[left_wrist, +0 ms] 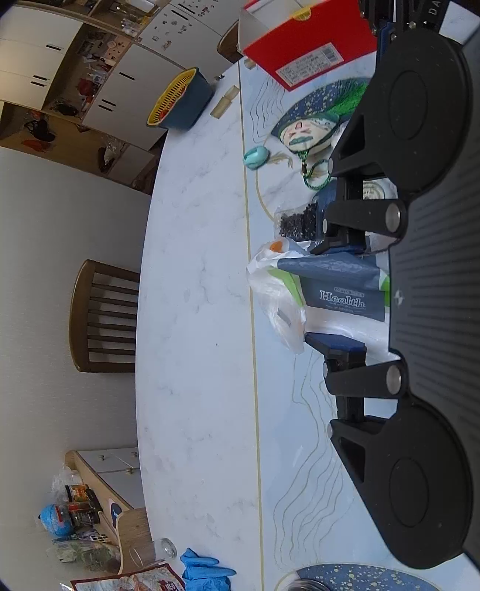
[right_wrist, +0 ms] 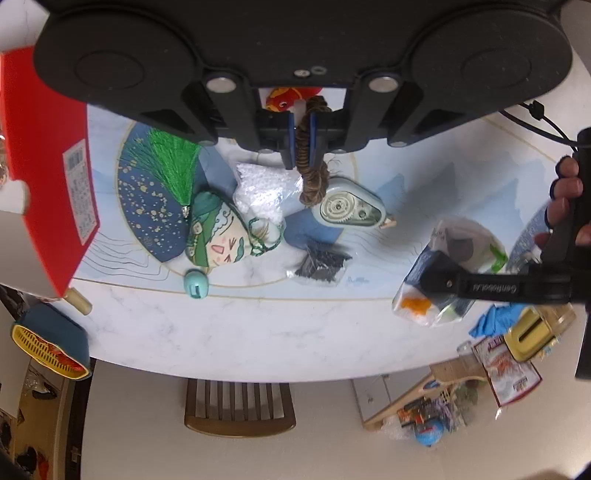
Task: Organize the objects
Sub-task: 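Carry the wipe pack in left tool while right tool carries the bracelet to the shoebox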
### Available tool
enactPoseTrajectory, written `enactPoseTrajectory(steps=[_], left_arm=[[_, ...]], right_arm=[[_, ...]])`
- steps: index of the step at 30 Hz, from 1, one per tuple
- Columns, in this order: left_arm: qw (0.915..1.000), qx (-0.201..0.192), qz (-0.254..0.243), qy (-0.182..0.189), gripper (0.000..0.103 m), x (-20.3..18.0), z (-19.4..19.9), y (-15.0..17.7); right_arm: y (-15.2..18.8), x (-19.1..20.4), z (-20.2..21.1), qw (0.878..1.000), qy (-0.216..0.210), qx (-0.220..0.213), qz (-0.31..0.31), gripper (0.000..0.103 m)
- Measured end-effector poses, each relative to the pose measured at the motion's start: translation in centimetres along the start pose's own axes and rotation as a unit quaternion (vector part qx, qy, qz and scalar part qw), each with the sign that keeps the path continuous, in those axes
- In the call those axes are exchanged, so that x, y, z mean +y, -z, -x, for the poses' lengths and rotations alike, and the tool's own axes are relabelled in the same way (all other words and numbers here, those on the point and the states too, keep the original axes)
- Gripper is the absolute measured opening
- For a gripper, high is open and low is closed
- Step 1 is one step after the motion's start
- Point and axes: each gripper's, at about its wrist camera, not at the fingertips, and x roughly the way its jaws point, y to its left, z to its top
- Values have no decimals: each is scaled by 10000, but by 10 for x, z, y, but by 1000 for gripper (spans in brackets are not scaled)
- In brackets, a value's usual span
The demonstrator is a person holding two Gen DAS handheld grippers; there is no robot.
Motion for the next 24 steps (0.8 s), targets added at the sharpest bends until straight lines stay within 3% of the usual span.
enactPoseTrajectory(steps=[12, 24], left_arm=[[9989, -63, -254, 394, 39, -53, 44, -9], [9952, -13, -760, 624, 39, -149, 46, -13]], right_arm=[[-9, -31, 67, 9982, -23, -535, -280, 5], [-7, -92, 111, 9951, 245, -816, -505, 5]])
